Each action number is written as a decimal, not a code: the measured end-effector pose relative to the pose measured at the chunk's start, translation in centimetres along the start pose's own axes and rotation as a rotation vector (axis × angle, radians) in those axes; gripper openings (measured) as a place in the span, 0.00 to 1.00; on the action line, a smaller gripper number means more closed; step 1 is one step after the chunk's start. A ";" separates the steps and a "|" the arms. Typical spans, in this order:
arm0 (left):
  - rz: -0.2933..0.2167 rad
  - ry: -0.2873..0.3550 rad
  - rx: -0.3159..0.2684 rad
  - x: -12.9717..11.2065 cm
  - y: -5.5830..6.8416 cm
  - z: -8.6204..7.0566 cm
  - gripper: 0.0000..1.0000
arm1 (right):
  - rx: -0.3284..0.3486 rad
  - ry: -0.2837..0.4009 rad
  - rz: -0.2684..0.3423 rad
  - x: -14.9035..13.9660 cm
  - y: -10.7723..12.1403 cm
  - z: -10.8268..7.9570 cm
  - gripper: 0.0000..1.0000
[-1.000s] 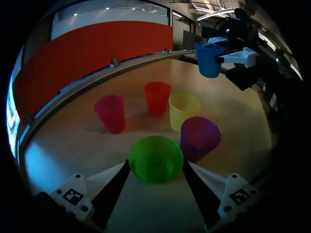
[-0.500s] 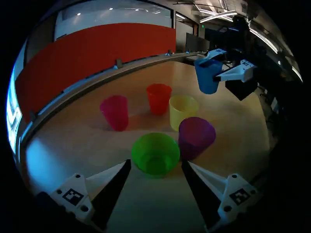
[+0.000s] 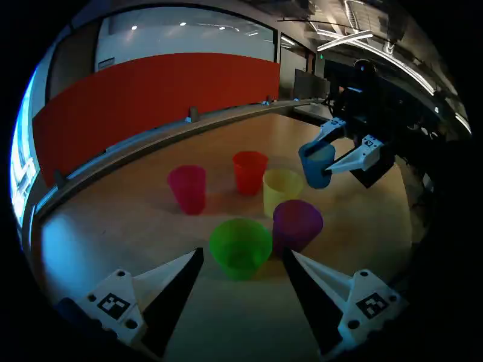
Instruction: Pour water
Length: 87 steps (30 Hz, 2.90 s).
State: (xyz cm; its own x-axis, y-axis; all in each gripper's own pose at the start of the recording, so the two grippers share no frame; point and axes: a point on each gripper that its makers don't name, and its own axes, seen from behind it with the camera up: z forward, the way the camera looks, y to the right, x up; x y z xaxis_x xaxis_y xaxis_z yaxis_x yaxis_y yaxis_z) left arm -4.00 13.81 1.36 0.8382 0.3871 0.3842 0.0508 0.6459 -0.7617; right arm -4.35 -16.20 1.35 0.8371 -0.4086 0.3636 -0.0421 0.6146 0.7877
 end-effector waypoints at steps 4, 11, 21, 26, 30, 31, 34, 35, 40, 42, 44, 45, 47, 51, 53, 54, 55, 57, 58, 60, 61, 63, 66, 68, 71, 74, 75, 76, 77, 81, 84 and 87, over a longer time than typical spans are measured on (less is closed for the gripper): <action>-0.025 0.023 -0.009 0.7 0.0 -0.6 0.97 | 0.007 -0.028 0.006 -1.3 -0.2 0.4 0.90; -0.028 0.047 0.003 1.5 -0.1 -1.1 0.97 | 0.011 -0.058 0.002 -2.7 -0.3 1.0 0.90; -0.019 0.052 0.000 1.7 0.3 -1.3 0.97 | 0.002 -0.088 -0.005 -4.0 -0.1 1.4 0.90; -0.018 0.054 0.003 1.8 0.3 -1.4 0.97 | -0.006 -0.093 -0.005 -4.3 0.1 1.5 0.90; -0.016 0.054 0.000 1.7 0.5 -1.4 0.97 | -0.008 -0.092 0.000 -4.6 0.2 1.4 0.90; -0.016 0.054 -0.001 1.7 0.5 -1.4 0.97 | -0.008 -0.090 0.002 -4.7 0.2 1.4 0.90; -0.015 0.052 -0.002 1.6 0.6 -1.3 0.97 | -0.008 -0.087 0.003 -4.7 0.2 1.3 0.90; -0.015 0.051 -0.001 1.5 0.6 -1.3 0.97 | -0.008 -0.086 0.003 -4.8 0.2 1.3 0.90; -0.013 0.048 -0.006 1.5 0.8 -1.2 0.97 | -0.009 -0.088 -0.002 -5.0 0.1 1.1 0.91; -0.012 0.048 -0.007 1.4 0.8 -1.2 0.97 | -0.011 -0.089 -0.001 -5.1 0.2 1.0 0.91; -0.011 0.047 -0.008 1.4 0.9 -1.2 0.97 | -0.013 -0.090 0.002 -5.2 0.2 0.9 0.91; -0.010 0.046 -0.008 1.4 0.9 -1.2 0.97 | -0.014 -0.091 0.003 -5.3 0.2 0.8 0.91; -0.009 0.043 -0.008 1.3 1.0 -1.2 0.97 | -0.017 -0.095 0.006 -5.6 0.2 0.8 0.91; -0.005 0.039 -0.004 1.1 1.1 -1.2 0.97 | -0.021 -0.099 0.009 -5.9 0.2 0.7 0.91; -0.006 0.039 -0.004 1.1 1.1 -1.3 0.97 | -0.024 -0.098 0.009 -5.9 0.2 0.5 0.92; -0.007 0.040 -0.004 1.1 1.1 -1.3 0.97 | -0.025 -0.098 0.010 -6.0 0.2 0.5 0.92; -0.008 0.042 -0.005 1.2 1.2 -1.3 0.97 | -0.026 -0.099 0.011 -6.0 0.2 0.4 0.94; -0.010 0.044 -0.006 1.3 1.2 -1.4 0.97 | -0.029 -0.101 0.012 -6.1 0.2 0.2 0.98; -0.010 0.045 -0.004 1.3 1.2 -1.5 0.97 | -0.031 -0.104 0.012 -6.2 0.2 0.0 1.00; -0.010 0.046 -0.001 1.3 1.1 -1.6 0.97 | -0.035 -0.106 0.012 -6.5 0.1 -0.2 1.00; -0.010 0.047 0.000 1.3 1.1 -1.7 0.97 | -0.039 -0.106 0.011 -6.6 0.0 -0.4 1.00; -0.011 0.048 0.002 1.2 1.2 -1.8 0.97 | -0.046 -0.106 0.011 -6.8 -0.1 -0.8 1.00; -0.014 0.051 0.005 1.1 1.2 -2.0 0.97 | -0.059 -0.105 0.016 -7.1 -0.2 -1.5 1.00; -0.017 0.054 0.009 1.0 1.2 -2.2 0.97 | -0.067 -0.103 0.021 -7.3 -0.2 -2.1 1.00; -0.020 0.060 0.016 0.9 1.2 -2.4 0.97 | -0.080 -0.100 0.030 -7.6 -0.3 -3.0 1.00; -0.026 0.070 0.024 0.8 1.2 -2.7 0.97 | -0.096 -0.096 0.037 -7.9 -0.4 -4.0 1.00; -0.029 0.074 0.028 0.8 1.1 -2.8 0.97 | -0.102 -0.093 0.040 -8.0 -0.5 -4.3 1.00; -0.035 0.079 0.034 0.8 1.1 -3.0 0.97 | -0.109 -0.090 0.044 -8.0 -0.5 -4.7 1.00; -0.040 0.083 0.040 0.8 1.1 -3.1 0.97 | -0.115 -0.087 0.047 -8.0 -0.5 -5.1 1.00; -0.059 0.102 0.067 0.7 0.8 -3.5 0.97 | -0.141 -0.067 0.066 -7.9 -0.5 -6.6 1.00; -0.061 0.121 0.097 0.7 0.6 -4.0 0.97 | -0.157 -0.043 0.081 -7.6 -0.6 -7.8 1.00; -0.053 0.142 0.124 0.8 0.6 -4.6 0.97 | -0.175 -0.022 0.093 -7.4 -0.7 -9.0 1.00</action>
State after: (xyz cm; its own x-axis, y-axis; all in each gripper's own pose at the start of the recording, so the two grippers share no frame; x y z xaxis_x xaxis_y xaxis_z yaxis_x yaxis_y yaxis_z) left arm -0.86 11.48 -1.16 0.9049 0.2591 0.3378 0.0371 0.7425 -0.6689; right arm -5.63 -7.56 -6.34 0.8218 -0.3584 0.4430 -0.0213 0.7575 0.6525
